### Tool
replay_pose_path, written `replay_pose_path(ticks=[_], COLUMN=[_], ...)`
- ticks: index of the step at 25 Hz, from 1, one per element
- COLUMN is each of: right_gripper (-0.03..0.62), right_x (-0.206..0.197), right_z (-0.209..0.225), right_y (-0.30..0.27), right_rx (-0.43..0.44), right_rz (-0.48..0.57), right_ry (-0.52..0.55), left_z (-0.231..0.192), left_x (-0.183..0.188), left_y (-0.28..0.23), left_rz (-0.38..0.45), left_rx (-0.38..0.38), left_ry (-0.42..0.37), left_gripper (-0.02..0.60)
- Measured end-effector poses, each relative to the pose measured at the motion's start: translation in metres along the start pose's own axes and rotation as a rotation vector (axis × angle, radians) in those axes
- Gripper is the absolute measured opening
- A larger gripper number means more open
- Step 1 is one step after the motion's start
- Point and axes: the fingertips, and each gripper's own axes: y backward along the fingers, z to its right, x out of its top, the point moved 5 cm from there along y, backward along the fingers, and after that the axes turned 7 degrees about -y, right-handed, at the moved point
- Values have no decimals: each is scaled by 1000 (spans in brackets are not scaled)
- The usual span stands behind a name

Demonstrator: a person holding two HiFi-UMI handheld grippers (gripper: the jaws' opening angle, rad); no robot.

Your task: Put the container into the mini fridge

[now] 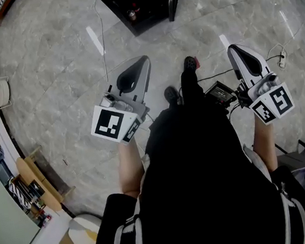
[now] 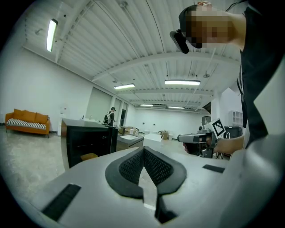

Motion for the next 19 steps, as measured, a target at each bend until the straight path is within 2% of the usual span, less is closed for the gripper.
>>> replay_pose_path(ticks=[7, 19], right_gripper=[17, 18], right_x=[-9, -2], right_z=[-12, -10], right_y=[-5, -11], right_rx=[39, 33], right_rz=[-29, -33], right_ry=[30, 59], left_z=[-2, -11], left_x=[-12, -15], left_y=[7, -8], left_rz=[-12, -28], left_rx=[-16, -42], left_ry=[14, 7], left_gripper=[32, 32])
